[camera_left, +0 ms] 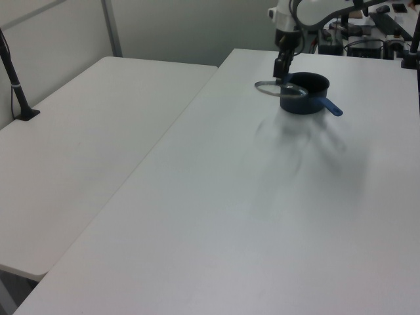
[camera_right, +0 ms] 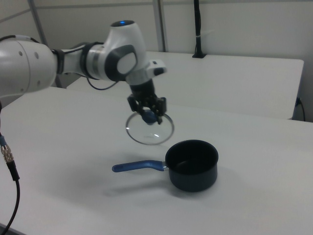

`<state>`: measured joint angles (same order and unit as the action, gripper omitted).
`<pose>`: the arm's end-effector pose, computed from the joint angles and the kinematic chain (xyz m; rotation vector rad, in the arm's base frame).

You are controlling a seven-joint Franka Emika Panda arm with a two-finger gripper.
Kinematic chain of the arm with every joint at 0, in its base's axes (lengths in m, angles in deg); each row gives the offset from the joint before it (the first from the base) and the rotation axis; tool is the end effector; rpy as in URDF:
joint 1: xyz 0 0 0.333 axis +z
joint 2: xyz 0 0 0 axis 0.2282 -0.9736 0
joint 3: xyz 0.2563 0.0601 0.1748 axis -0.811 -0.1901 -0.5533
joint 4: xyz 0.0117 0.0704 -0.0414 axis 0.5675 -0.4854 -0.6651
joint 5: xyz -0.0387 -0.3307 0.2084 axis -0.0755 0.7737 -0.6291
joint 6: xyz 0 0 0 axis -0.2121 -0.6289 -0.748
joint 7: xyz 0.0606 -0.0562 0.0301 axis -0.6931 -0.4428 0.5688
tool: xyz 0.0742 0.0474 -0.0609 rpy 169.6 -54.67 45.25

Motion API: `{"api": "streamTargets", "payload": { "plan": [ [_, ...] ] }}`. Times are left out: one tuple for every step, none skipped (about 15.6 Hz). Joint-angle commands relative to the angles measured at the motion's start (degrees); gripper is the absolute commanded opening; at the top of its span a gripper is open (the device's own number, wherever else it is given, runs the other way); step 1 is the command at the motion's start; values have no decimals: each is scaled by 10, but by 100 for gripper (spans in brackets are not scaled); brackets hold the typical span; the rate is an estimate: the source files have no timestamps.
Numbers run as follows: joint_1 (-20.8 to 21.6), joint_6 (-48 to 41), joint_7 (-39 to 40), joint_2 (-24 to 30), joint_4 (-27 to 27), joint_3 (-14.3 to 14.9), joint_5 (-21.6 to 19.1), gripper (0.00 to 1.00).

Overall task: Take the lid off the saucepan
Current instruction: 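Lift the glass lid off the pot and carry it beside the pan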

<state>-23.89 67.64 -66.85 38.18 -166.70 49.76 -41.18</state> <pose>0.6599 -0.0962 0.4578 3.0473 0.0133 0.1758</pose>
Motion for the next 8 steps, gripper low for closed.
{"api": "streamTargets", "payload": {
  "plan": [
    [64, -18, -59, 27, -20, 6, 13, 55],
    [82, -18, -75, 26, -28, 6, 30, 55],
    [98, -18, -92, 26, -41, 6, 48, 55],
    [116, -15, -110, 26, -56, 6, 63, 55],
    [130, -14, -126, 25, -65, 6, 72, 55],
    [140, -12, -135, 25, -78, 6, 77, 55],
    [151, -13, -139, 26, -93, 6, 84, 55],
    [163, -13, -144, 25, -107, 6, 91, 55]
  ]
}}
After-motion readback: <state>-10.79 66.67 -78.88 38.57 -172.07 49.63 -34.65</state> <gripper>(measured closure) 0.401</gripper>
